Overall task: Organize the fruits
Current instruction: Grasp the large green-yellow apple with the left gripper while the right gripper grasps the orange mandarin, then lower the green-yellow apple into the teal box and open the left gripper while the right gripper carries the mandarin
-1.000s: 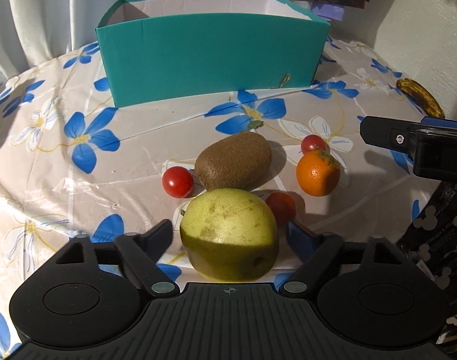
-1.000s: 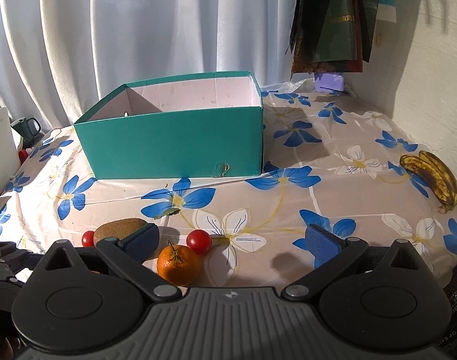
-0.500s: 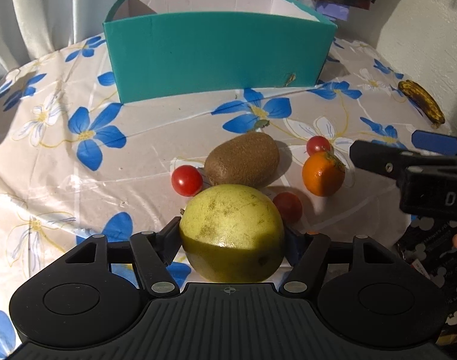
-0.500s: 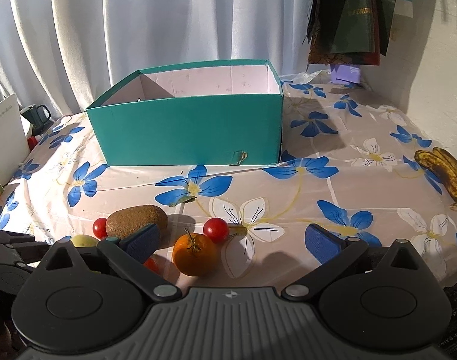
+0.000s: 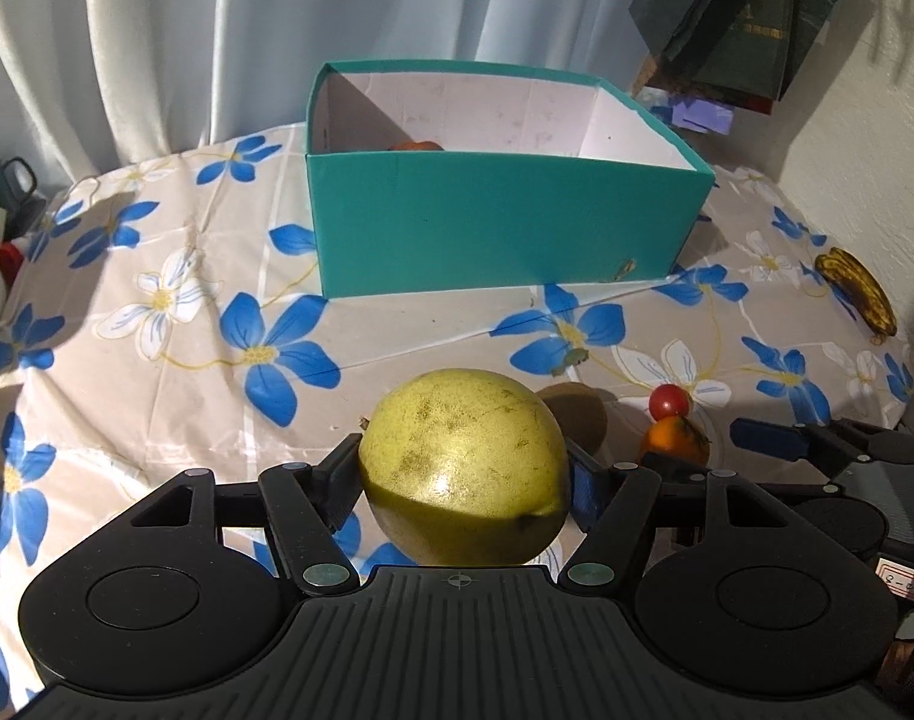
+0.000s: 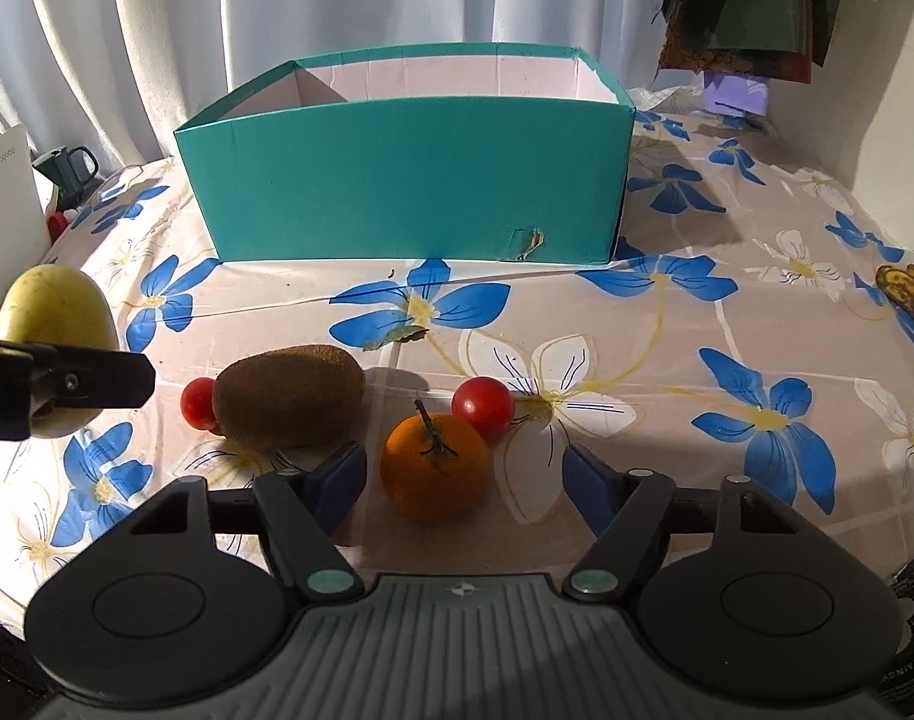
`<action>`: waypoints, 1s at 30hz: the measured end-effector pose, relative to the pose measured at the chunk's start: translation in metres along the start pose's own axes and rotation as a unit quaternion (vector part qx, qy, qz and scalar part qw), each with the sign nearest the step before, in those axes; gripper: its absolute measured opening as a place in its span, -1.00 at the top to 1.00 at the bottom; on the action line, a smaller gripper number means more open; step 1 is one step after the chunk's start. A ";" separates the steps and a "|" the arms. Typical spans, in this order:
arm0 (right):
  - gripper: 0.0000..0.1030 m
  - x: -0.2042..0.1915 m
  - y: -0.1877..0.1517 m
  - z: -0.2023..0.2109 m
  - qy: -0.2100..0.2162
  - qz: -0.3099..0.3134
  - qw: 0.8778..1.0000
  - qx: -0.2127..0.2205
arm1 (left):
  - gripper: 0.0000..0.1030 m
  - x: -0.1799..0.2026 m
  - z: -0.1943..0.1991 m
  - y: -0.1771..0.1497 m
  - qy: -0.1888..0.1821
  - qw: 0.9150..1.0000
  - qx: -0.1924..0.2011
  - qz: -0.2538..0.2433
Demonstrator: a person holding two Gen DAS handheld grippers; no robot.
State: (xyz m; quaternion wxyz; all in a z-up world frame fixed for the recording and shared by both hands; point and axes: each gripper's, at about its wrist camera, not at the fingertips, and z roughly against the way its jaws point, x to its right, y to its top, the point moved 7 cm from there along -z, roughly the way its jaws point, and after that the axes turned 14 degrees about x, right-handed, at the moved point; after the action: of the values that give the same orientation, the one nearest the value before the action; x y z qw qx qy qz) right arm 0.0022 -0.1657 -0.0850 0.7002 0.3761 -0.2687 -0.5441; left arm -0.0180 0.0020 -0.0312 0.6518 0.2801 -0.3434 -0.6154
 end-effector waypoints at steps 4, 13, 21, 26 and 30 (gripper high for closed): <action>-0.15 -0.003 -0.003 -0.007 -0.002 0.001 1.000 -0.012 | -0.39 -0.004 -0.004 0.000 -0.005 1.000 -0.008 0.003; 0.21 -0.012 -0.008 -0.015 0.003 0.013 1.000 -0.021 | -0.39 -0.008 -0.012 0.003 -0.011 1.000 -0.019 0.001; 0.21 0.002 0.020 0.003 -0.020 -0.012 0.999 0.021 | -0.39 -0.007 -0.015 0.034 -0.005 1.000 -0.007 -0.004; 0.21 0.012 0.051 0.017 -0.028 -0.029 0.997 0.064 | -0.39 -0.003 -0.022 0.072 0.008 1.000 0.014 -0.013; 0.21 0.020 0.073 0.023 -0.035 -0.045 0.994 0.092 | -0.39 0.002 -0.030 0.100 0.021 0.999 0.032 -0.025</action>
State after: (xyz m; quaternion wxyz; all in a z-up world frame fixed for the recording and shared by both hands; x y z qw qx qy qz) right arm 0.0298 -0.1809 -0.0126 0.6275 0.4317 -0.3246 -0.5609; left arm 0.0672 0.0065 0.0296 0.6342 0.3219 -0.3421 -0.6142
